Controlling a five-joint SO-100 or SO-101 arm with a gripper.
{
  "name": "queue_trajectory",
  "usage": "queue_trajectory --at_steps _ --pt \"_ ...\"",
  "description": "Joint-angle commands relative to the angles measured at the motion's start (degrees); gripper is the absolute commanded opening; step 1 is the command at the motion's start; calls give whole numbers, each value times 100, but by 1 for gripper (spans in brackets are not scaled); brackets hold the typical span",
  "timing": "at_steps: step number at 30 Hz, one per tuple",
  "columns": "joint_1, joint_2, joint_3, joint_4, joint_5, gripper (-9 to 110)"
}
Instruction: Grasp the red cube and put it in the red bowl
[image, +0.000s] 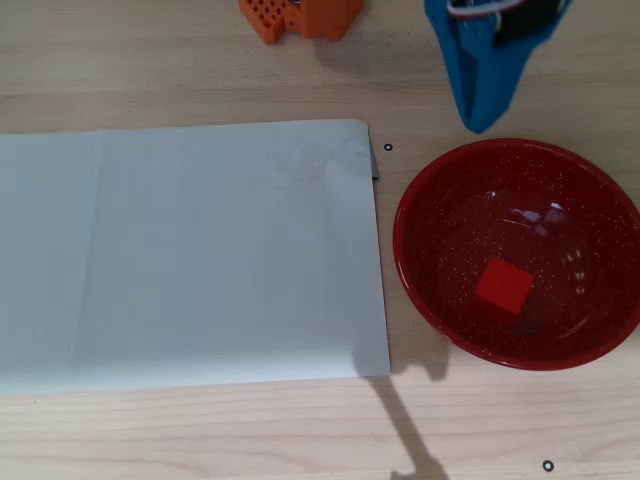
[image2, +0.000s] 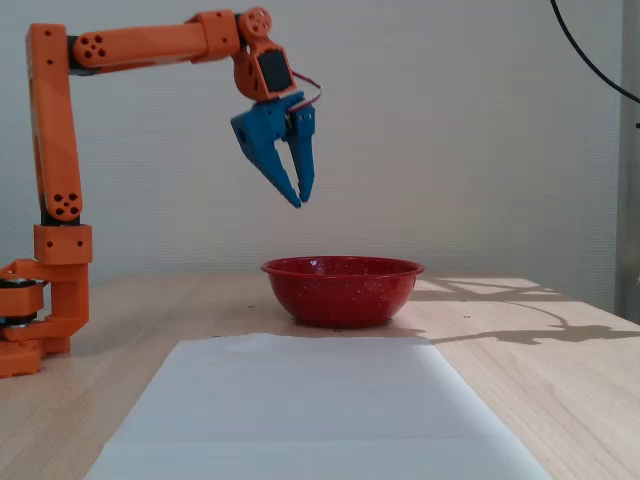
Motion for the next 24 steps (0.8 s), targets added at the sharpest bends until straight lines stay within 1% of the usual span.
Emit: queue_trajectory --at_steps 1,7,11,15,19,24 --pt "-396 1107 -448 141 44 0" --pt "-1195 2742 1046 -413 97 0" --pt "-1767 3524 1898 -615 70 0" --pt "-2232 4315 2953 -1072 -9 0" --pt "-2399 5045 3990 -1389 -141 0" --pt "-2355 6196 5713 -2382 -387 0"
